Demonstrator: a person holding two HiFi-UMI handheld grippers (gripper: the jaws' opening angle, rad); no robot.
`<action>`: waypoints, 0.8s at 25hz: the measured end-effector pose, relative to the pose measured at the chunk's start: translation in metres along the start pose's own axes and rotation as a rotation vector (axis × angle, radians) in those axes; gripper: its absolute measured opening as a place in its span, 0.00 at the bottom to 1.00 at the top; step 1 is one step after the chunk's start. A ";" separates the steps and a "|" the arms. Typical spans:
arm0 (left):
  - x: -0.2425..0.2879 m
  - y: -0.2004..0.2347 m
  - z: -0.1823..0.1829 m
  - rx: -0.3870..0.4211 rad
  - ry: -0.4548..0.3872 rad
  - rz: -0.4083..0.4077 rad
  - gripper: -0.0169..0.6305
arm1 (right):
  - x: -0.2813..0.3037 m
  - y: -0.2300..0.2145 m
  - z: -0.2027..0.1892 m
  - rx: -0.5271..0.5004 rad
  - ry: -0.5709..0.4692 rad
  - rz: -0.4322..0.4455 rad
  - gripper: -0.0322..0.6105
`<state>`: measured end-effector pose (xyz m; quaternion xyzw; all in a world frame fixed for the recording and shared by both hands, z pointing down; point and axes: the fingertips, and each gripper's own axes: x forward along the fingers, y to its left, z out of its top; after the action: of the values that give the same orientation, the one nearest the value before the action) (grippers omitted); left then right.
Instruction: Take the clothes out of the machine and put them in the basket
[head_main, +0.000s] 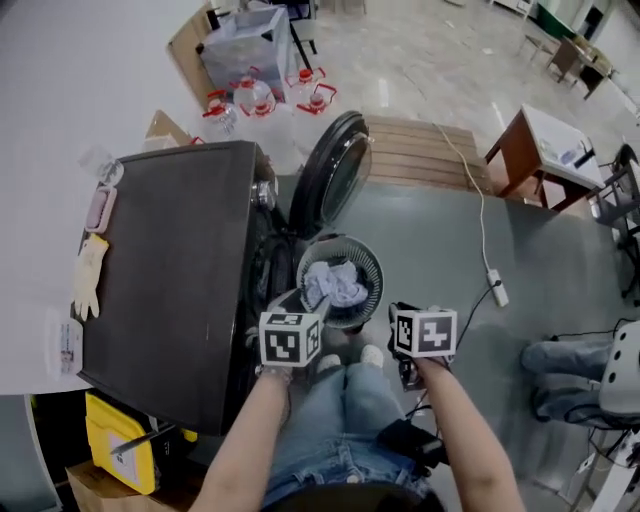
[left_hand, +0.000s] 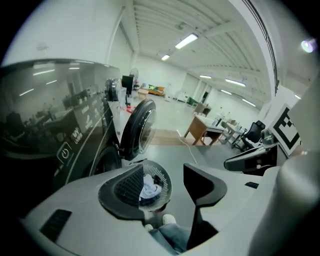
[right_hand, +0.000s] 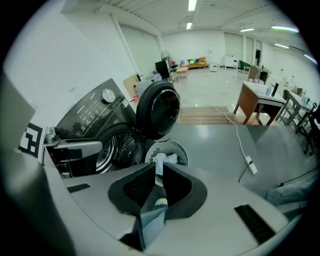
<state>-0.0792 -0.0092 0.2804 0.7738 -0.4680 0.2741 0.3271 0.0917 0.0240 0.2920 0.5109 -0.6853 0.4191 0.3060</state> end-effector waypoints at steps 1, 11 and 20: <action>-0.008 -0.002 0.005 0.001 -0.013 -0.001 0.41 | -0.010 0.001 0.004 -0.004 -0.011 0.005 0.12; -0.065 -0.019 0.056 0.106 -0.121 -0.006 0.41 | -0.103 0.020 0.050 -0.033 -0.171 -0.007 0.12; -0.112 -0.034 0.080 0.105 -0.248 -0.001 0.39 | -0.149 0.054 0.062 -0.193 -0.344 0.017 0.05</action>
<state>-0.0851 0.0023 0.1391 0.8181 -0.4894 0.2004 0.2259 0.0837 0.0423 0.1226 0.5376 -0.7688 0.2606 0.2282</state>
